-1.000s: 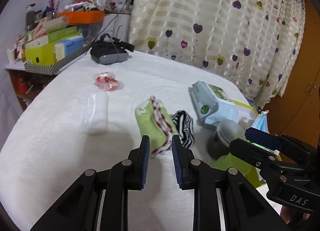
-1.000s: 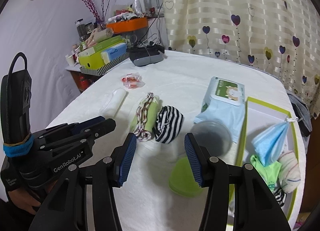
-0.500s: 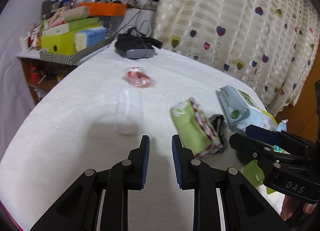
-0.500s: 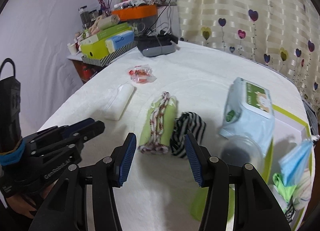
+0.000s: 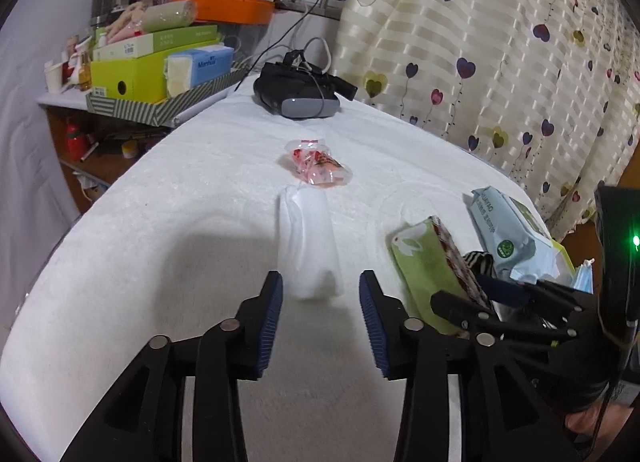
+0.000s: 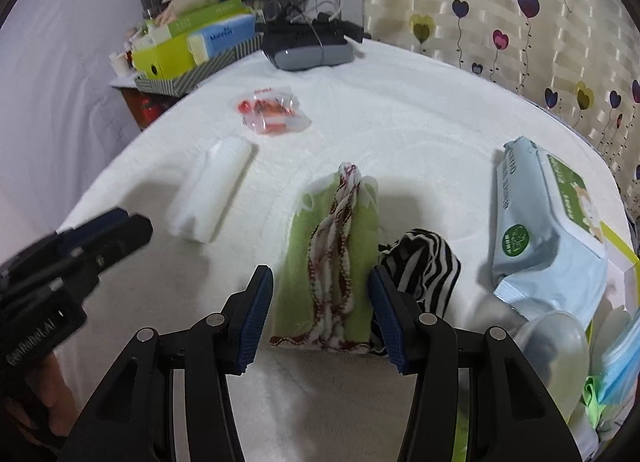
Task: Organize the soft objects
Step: 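Move the right gripper to the patterned green sock while the left gripper approaches the white foam roll, then close the right gripper on the patterned green sock while the left gripper grasps the white foam roll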
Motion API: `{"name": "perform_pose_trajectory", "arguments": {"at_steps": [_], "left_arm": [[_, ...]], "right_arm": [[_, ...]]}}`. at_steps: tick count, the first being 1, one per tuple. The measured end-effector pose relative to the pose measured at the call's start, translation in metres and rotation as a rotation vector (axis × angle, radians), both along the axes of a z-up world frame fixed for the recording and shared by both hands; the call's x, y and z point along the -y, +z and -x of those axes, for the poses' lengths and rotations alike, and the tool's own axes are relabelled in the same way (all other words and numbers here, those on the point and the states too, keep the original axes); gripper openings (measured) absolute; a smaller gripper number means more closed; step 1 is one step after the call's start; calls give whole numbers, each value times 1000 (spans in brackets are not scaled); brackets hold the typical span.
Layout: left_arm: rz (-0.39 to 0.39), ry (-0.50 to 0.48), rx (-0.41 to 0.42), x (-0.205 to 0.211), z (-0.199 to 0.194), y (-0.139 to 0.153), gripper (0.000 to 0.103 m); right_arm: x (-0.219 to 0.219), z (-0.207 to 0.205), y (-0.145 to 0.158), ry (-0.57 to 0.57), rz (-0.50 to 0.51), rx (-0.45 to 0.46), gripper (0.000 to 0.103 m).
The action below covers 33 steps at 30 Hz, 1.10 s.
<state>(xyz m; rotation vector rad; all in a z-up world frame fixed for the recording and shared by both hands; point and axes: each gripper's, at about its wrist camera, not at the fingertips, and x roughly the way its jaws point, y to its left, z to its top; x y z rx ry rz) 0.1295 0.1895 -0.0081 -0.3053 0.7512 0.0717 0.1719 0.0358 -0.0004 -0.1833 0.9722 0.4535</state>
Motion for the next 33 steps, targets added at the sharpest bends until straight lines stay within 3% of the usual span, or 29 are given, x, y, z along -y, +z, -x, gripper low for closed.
{"name": "perform_pose_trajectory", "arguments": {"at_steps": [1,3,5,15,25,27,29,31,33], "left_arm": [[4,1,-5,-1,-3,-2,41],[9,0,-13,-3,-8,-4,41],[4,0,-20,-3,-12,-7,41],[-37,-6,-66,4,-37,-18,42],[-148,17,-115,16,-59,-31,42],[-181,23,-115,17,-60,-32,39],[-202,37,-115,17,-59,-32,29],[-208,46,-114,15,-58,-31,19],[-202,50,-111,14,-55,-29,16]], "right_arm": [[0,0,-1,-1,2,2,49],[1,1,-1,-3,4,11,23],[3,4,2,4,4,32,19],[11,20,23,44,-61,91,18],[23,27,38,40,-129,113,18],[25,29,41,40,-142,118,18],[27,31,43,39,-149,125,18],[30,34,46,38,-159,130,18],[32,37,49,34,-167,138,18]]}}
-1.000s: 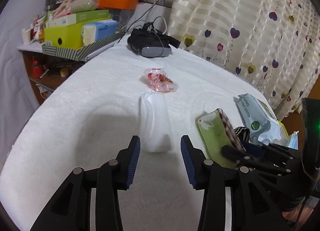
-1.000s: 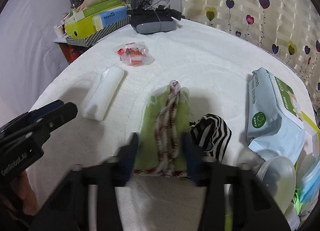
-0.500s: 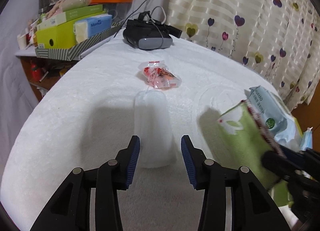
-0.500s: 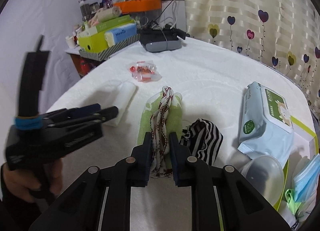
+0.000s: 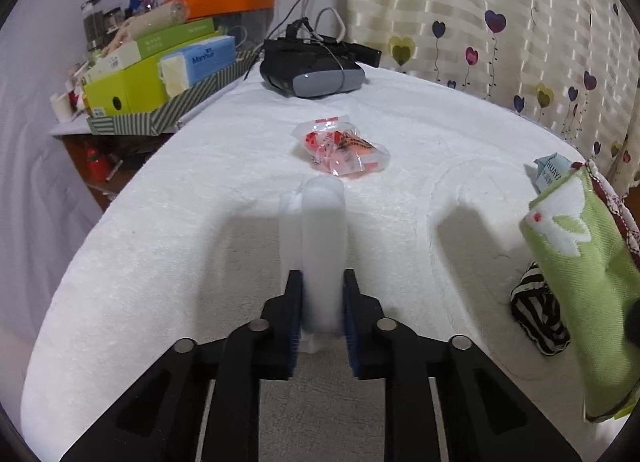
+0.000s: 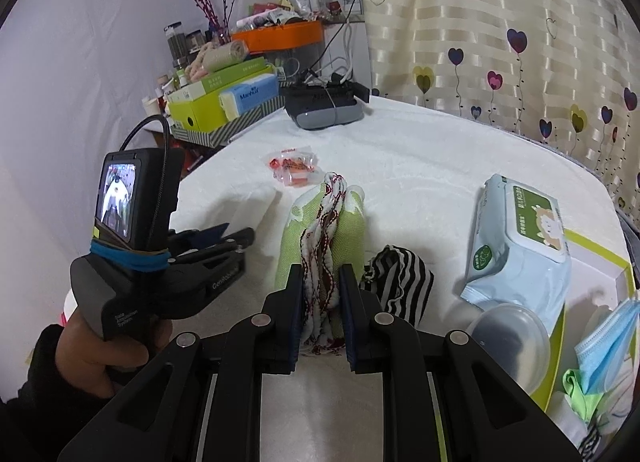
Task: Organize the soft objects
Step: 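Close the right gripper on the patterned green sock while the left gripper grasps the white foam roll, then carry the white foam roll in the left gripper while the right gripper carries the green sock to the box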
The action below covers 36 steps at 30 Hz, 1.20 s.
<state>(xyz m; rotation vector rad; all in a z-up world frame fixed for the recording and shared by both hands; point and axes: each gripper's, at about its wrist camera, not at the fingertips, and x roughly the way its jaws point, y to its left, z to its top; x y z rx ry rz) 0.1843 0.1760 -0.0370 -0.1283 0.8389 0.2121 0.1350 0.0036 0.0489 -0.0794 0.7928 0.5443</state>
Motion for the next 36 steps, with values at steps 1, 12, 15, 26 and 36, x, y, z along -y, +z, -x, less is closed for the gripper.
{"name": "perform_pose_trajectory", "arguments": {"at_steps": [1,12,15,26,36], "left_arm": [[5,3,1,-1,2,2,15],[39,-10,87,13,44,30,14],[58,-21,108,18,58,37,14],[94,-93,173,56,91,62,14],[116,-172,210,87,105,80,14]], "right_arm": [[1,1,1,0,-3,3,18],[17,20,16,-10,-50,33,18],[23,24,20,-13,-63,42,18],[55,43,33,-42,-120,74,18],[92,55,42,-93,-171,90,18]]}}
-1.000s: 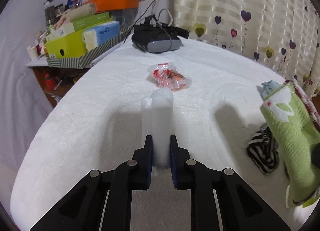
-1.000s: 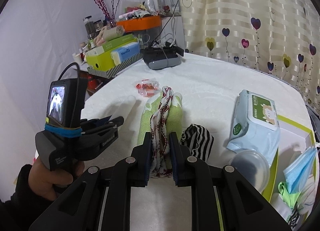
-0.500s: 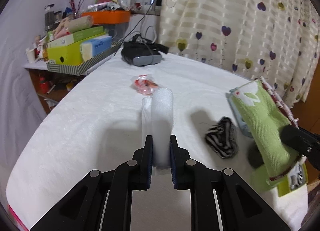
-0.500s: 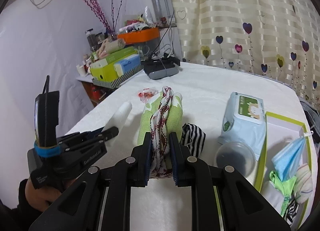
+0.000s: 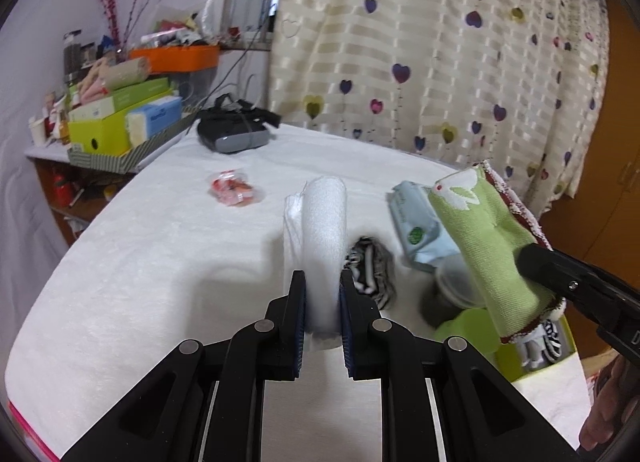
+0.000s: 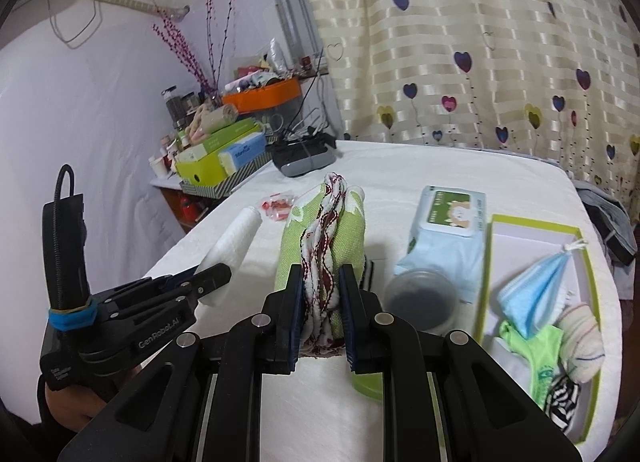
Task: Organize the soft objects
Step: 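Carry the white foam roll in the left gripper while the right gripper carries the green sock to the box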
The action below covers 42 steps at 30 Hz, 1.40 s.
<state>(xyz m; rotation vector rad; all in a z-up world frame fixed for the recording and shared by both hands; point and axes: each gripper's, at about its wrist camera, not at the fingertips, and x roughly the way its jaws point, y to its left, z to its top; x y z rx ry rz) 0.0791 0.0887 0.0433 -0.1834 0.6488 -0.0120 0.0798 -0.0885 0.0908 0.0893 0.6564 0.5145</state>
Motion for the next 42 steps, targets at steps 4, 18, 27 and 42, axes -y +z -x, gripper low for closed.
{"name": "perform_pose_trajectory", "arguments": {"at_steps": [4,18,27,42], "left_arm": [[7,-43,20,15,5,7,14],[3,-195,63,83,9,27,14],[5,-298,65,128,6,30,14],[-13,-390,25,170,3,19,14]], "right_arm": [[13,6,3,-25,-9,7,18],[102,27,18,-215,-44,43,18],[147,34,12,-328,-47,27,18],[180,39,-25,-372,-42,-63,18]]}}
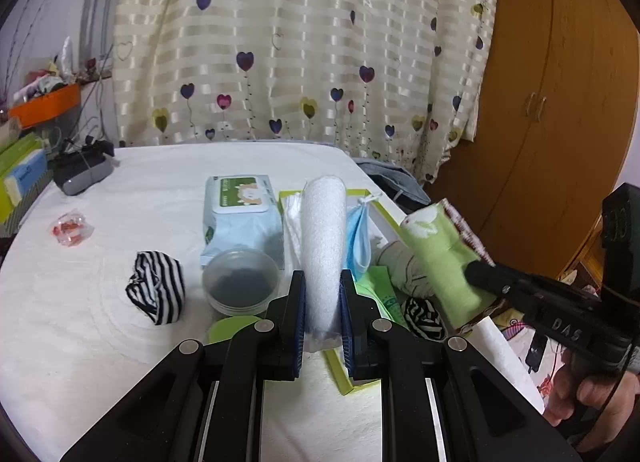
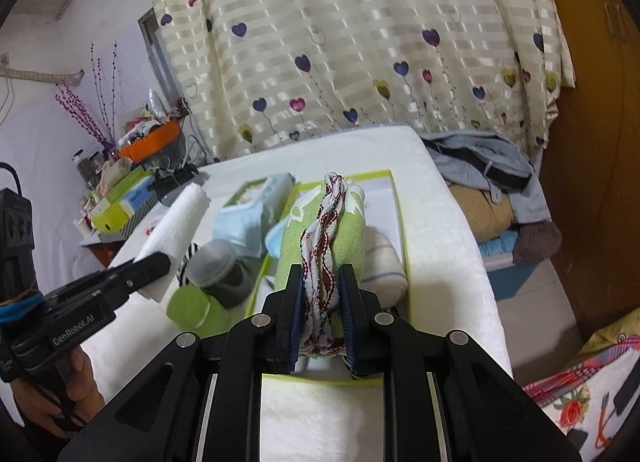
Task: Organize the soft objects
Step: 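Carry the white foam roll in the left gripper while the right gripper carries the green sock to the box, then lower and open the right gripper in the box while the left gripper releases the foam roll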
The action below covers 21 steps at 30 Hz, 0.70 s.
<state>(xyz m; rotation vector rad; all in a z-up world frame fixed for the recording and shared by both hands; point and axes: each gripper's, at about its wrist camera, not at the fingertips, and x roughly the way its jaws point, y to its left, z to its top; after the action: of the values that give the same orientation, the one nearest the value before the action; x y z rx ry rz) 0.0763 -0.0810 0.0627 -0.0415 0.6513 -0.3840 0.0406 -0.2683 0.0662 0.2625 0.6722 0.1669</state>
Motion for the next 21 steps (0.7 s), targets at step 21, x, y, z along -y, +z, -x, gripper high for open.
{"name": "perform_pose_trajectory", "arguments": {"at_steps": [21], "left_arm": [[-46,-21,-42,28,-25,-15,14]], "right_arm": [[-5,-61,-47,48,29,-108,18]]}}
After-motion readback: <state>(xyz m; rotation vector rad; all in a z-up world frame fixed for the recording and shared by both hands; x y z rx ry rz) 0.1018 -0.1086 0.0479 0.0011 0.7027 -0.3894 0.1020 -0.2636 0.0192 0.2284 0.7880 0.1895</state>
